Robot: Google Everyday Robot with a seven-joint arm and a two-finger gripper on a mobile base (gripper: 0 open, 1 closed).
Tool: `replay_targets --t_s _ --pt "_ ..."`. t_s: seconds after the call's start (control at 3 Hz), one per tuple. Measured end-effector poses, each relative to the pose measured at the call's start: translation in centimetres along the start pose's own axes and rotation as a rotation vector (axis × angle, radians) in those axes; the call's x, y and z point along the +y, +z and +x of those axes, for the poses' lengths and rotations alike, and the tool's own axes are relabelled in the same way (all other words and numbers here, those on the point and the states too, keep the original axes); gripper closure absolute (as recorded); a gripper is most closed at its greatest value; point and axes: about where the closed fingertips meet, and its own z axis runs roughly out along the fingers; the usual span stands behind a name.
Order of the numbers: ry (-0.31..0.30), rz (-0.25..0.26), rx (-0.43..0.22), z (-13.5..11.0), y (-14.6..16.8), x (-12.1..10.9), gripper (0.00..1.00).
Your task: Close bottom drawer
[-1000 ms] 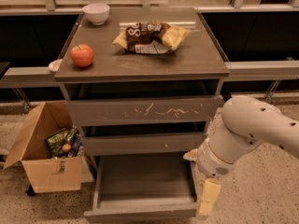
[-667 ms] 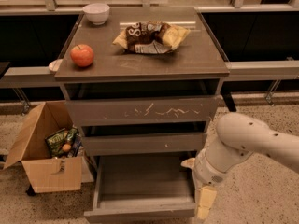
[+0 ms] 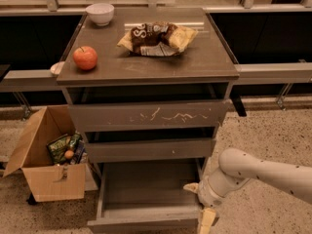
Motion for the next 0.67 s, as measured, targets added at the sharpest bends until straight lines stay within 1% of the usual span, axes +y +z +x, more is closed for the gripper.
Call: replay_targets --t_s 0.33,0.67 --pt "0.015 -0.052 -0.044 2.6 4.7 -1.0 0.03" --pt "0.038 -0.111 -0.091 4.4 9.1 -1.2 0.21"
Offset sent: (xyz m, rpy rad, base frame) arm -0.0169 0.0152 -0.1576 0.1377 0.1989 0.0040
